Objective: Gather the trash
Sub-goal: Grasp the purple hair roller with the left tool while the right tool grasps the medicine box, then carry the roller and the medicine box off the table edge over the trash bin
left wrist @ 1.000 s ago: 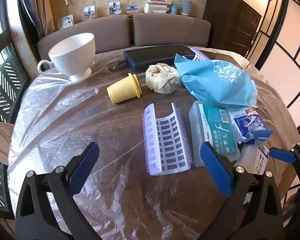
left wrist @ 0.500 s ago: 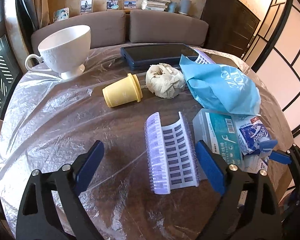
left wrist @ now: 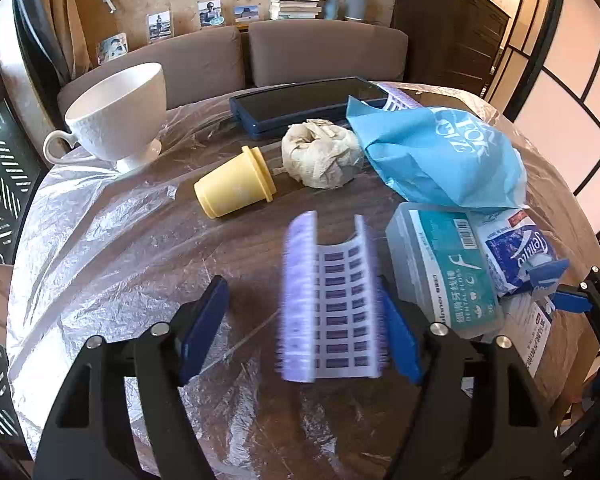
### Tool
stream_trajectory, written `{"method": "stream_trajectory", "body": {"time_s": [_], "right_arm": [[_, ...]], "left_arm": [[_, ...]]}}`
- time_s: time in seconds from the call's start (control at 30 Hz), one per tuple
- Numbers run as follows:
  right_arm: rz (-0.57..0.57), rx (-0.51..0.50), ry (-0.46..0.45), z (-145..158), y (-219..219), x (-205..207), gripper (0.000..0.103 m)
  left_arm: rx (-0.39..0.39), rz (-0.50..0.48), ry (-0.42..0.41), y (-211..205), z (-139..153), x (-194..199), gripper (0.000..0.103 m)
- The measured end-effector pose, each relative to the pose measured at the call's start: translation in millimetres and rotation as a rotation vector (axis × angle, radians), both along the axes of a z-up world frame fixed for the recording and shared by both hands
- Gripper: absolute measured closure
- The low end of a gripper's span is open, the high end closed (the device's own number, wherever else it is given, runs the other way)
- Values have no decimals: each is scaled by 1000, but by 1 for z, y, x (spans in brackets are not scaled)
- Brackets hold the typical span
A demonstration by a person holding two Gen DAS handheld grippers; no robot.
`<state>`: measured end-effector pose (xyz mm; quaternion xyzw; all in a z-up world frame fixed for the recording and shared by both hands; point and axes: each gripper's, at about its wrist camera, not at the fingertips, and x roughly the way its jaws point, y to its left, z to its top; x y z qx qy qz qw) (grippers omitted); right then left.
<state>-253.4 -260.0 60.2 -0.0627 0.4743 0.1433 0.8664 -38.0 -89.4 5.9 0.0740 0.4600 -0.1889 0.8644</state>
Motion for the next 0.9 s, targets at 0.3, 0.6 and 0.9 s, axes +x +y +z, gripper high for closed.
{"method": "stream_trajectory", "body": {"time_s": [0.3,0.6,0.9], "right_arm": [[-23,4,3,3,-3,-9,9],[-65,37,7,10,-13,-16,9],[-81,59,21,18,-21,-31,9]], "left_arm": [[-8,-21,-5,0,4,-7,58],[-8,-37,-30,-1,12,-22,58],[-44,-19,-20,6,16,-36,58]]}}
